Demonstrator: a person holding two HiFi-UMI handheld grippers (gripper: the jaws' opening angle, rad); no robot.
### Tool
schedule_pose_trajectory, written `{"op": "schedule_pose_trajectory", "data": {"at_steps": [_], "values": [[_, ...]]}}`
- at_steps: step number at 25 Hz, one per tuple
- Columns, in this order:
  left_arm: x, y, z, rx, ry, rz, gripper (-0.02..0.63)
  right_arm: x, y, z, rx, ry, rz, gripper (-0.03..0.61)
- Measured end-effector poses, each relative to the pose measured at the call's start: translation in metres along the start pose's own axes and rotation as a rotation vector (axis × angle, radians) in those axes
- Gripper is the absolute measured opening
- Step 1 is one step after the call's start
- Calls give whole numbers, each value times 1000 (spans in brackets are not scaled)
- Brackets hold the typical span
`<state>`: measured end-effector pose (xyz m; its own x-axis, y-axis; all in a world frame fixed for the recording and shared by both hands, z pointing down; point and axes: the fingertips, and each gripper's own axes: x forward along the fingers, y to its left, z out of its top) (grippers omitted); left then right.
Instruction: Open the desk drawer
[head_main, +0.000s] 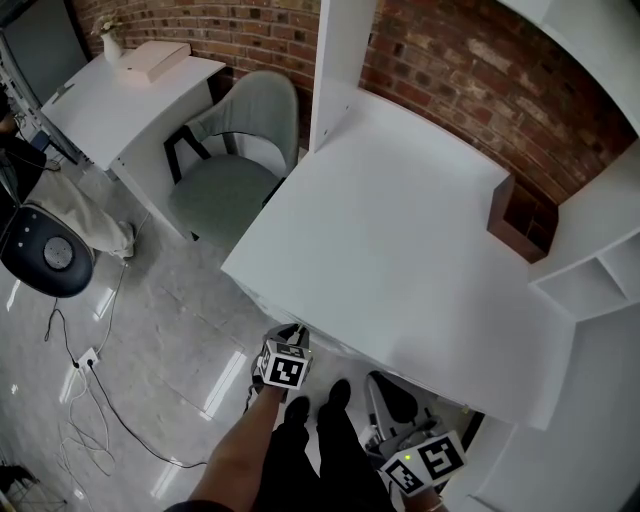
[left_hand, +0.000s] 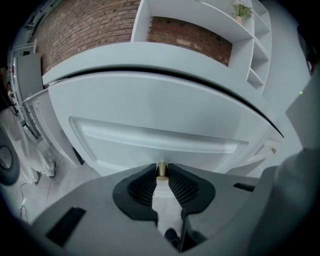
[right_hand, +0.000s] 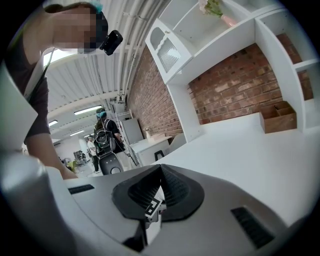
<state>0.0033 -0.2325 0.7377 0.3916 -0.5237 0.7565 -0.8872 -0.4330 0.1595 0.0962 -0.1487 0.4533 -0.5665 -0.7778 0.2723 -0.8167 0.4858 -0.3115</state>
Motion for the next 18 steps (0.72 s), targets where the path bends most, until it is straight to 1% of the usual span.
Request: {"op": "schedule_pose_trajectory", "data": {"at_steps": [9, 18], "values": [[-15, -1, -17, 22, 19, 6, 78, -5, 14, -1, -4, -7, -2, 5], [-32, -2, -38, 9, 34, 1, 78, -4, 36, -6, -12, -6, 24, 5]]}}
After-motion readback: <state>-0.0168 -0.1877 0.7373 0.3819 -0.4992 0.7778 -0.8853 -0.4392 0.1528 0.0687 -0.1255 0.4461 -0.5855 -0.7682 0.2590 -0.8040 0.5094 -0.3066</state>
